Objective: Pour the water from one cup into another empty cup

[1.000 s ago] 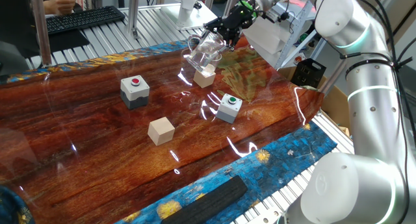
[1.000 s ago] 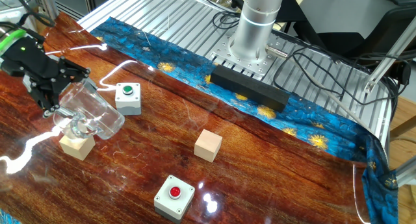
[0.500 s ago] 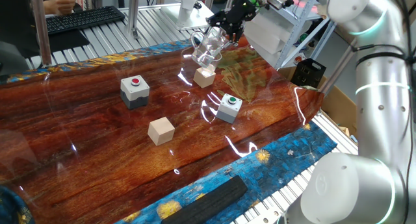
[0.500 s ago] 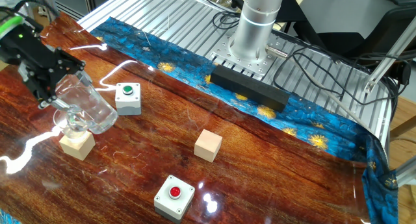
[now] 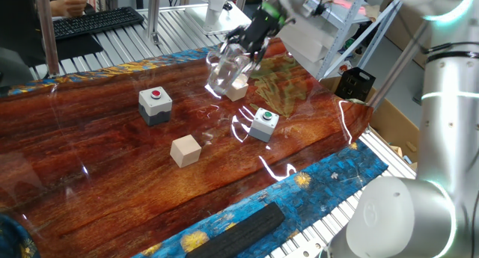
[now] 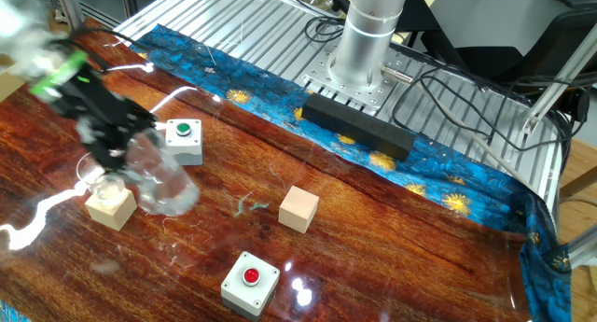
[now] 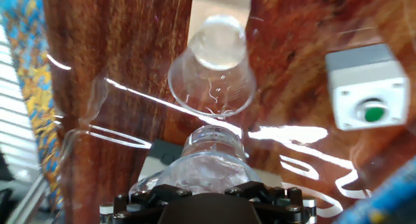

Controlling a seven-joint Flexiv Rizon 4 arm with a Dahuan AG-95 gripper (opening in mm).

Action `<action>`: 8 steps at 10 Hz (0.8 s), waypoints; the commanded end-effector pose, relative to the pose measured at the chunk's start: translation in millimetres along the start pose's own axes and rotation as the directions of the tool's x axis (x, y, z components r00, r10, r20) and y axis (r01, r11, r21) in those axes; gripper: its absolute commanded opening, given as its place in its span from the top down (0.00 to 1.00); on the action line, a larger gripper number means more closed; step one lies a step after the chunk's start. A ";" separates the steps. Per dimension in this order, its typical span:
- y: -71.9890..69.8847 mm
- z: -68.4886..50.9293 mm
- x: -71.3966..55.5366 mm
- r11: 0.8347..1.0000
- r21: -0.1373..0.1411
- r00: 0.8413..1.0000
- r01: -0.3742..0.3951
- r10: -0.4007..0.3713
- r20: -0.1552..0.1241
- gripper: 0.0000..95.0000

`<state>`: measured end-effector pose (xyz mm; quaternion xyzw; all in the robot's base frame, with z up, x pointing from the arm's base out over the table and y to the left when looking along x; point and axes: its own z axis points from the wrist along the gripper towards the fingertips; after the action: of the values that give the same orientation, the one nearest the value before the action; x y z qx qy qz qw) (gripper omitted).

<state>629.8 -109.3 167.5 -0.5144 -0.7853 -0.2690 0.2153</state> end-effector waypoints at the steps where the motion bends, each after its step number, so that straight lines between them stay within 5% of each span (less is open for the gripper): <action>1: 7.2 -22.3 -2.9 1.000 0.012 1.000 0.025 -0.025 0.009 1.00; 5: 3.3 -13.8 9.9 0.991 0.060 0.988 0.120 -0.125 0.088 1.00; 8: 1.4 -10.7 17.1 0.986 0.076 0.981 0.150 -0.158 0.113 1.00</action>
<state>629.2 -141.0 246.1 -0.4595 -0.8407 -0.2314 0.1688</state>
